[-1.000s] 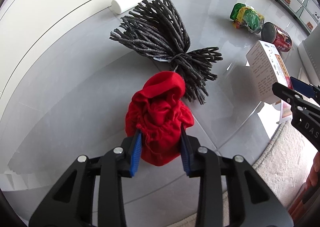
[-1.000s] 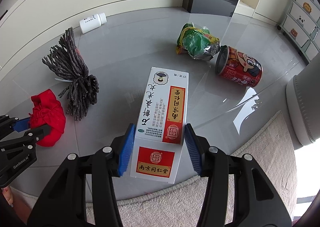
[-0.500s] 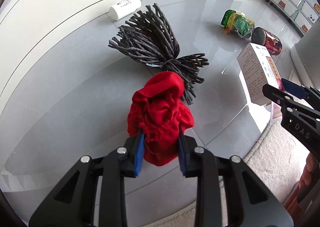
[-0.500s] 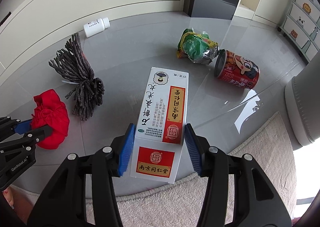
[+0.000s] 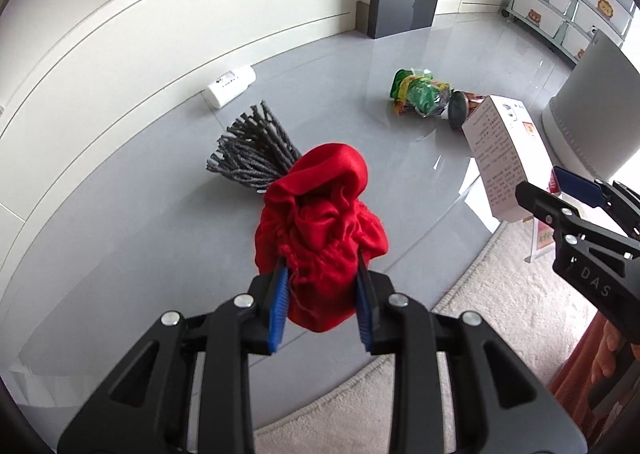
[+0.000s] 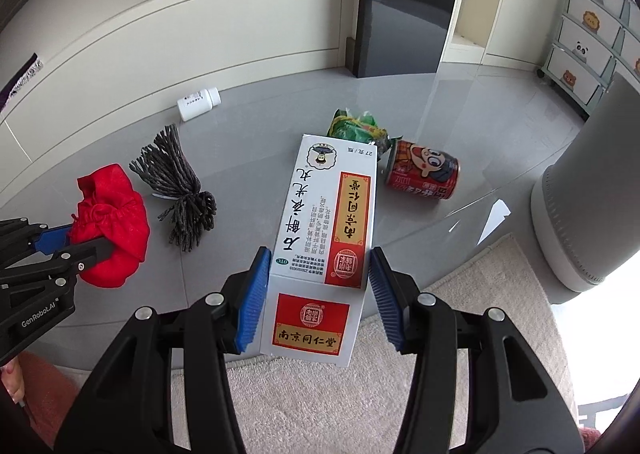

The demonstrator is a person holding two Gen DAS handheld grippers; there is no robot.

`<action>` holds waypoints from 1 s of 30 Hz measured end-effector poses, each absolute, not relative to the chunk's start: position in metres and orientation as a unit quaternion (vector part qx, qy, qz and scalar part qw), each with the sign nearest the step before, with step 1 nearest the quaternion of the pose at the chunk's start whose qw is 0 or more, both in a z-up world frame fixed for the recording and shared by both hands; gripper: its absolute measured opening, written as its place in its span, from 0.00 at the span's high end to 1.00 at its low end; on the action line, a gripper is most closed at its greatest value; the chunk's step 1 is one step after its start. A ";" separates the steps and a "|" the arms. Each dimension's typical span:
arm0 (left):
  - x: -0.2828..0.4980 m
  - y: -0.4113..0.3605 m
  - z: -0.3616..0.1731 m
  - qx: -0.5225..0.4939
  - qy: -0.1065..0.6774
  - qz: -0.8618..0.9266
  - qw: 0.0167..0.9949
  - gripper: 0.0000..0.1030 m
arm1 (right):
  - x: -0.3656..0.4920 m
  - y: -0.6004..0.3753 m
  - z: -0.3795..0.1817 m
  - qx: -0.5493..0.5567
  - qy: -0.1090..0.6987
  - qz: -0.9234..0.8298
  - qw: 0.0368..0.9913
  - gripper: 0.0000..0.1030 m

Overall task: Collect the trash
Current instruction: 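Carry the medicine box and red pouch to the grey bin and open both tools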

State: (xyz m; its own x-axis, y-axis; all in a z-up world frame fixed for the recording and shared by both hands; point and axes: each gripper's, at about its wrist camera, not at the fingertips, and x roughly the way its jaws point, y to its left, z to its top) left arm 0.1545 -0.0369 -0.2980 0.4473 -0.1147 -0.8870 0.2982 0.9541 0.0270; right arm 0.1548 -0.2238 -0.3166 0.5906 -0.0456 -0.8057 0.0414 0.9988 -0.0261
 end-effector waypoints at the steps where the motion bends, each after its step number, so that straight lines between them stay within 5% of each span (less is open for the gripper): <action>1: 0.151 -0.043 -0.291 0.091 0.507 -0.128 0.848 0.72 | 0.149 -0.228 -0.309 -0.001 0.446 -0.025 0.895 0.53; 30: 0.101 -0.339 -0.133 0.167 0.386 -0.338 0.842 0.72 | 0.031 -0.525 -0.105 -0.002 0.277 -0.201 0.940 0.53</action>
State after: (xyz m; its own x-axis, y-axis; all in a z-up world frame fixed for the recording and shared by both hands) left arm 0.1008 -0.3390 -0.1331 0.4731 -0.4398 -0.7634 0.6983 0.7155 0.0205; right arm 0.0311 -0.5246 -0.1051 0.7660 -0.3788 -0.5193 0.3764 0.9192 -0.1153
